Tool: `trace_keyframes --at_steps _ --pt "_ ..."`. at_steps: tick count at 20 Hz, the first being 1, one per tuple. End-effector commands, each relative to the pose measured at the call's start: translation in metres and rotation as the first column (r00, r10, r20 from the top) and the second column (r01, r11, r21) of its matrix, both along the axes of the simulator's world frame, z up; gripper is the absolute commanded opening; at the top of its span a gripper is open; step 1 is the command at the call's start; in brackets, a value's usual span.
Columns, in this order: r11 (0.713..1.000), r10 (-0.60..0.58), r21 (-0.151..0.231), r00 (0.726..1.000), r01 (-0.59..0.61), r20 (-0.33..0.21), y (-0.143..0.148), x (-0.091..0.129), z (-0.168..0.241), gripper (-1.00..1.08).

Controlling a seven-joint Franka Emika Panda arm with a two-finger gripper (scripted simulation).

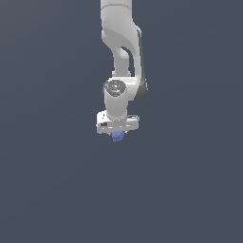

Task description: Pick up the object and move it to a goal position.

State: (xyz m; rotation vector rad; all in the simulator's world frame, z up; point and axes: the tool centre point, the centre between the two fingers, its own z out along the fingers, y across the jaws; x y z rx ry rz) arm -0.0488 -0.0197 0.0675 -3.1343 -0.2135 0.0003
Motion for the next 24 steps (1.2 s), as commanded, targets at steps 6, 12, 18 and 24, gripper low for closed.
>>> trace_keyframes --at_steps 6,12,18,24 --pt "1.0 -0.001 0.0 1.0 0.001 0.0 -0.09 -0.027 0.024 -1.0" --pt "1.0 -0.001 0.001 1.0 0.001 0.001 -0.153 -0.045 0.041 -1.0" --pt "1.0 -0.001 0.001 1.0 0.001 0.001 -0.195 -0.055 0.052 -1.0" --pt "1.0 -0.001 0.0 1.0 0.001 0.0 -0.214 -0.059 0.057 -1.0"
